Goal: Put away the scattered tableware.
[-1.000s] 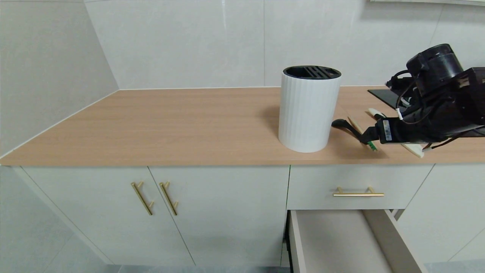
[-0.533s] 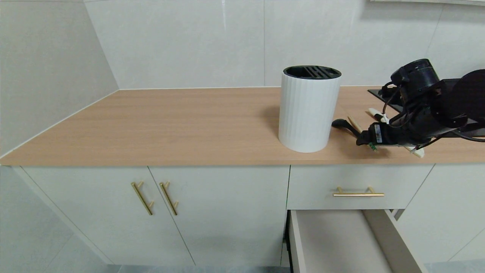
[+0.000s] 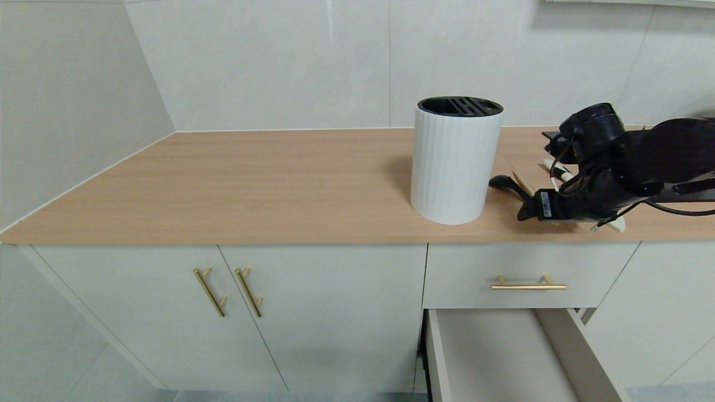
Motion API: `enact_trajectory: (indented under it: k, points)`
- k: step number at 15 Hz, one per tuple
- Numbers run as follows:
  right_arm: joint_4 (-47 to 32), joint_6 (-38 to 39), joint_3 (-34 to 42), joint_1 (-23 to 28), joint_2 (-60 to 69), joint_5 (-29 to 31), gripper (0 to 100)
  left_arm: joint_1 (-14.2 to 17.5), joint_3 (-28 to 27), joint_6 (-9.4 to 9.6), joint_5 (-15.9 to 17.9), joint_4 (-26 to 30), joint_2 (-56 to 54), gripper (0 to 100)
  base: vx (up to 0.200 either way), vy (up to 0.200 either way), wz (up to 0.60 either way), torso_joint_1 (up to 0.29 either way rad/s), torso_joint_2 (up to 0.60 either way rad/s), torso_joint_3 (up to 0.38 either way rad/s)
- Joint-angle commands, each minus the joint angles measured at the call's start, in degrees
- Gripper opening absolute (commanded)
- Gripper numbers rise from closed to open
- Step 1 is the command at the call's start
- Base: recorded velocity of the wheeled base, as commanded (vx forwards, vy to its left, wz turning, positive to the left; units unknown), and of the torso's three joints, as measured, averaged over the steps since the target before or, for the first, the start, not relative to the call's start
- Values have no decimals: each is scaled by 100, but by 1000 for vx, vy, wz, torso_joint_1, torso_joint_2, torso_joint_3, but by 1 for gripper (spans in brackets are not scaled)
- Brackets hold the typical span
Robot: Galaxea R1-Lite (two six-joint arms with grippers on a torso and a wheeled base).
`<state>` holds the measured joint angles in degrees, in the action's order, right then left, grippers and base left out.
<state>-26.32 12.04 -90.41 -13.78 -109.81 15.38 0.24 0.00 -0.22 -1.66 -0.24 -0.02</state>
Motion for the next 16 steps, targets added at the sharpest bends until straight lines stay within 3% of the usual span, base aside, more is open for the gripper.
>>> enact_trajectory:
  k: [1,6,7,16]
  points:
    - [4,0,-3,-2,-49,0,100,2,0,-4,-1,-2,2,100,0,0,0,0,0,0]
    - [153,44,5,-2,-75,8,100,2,0,-4,-10,-2,2,100,0,0,0,0,0,0]
    - [153,44,5,-2,-67,8,0,2,0,-4,-1,-2,2,100,0,0,0,0,0,0]
    - [127,35,23,77,21,17,0,2,0,-4,-1,-2,2,100,0,0,0,0,0,0]
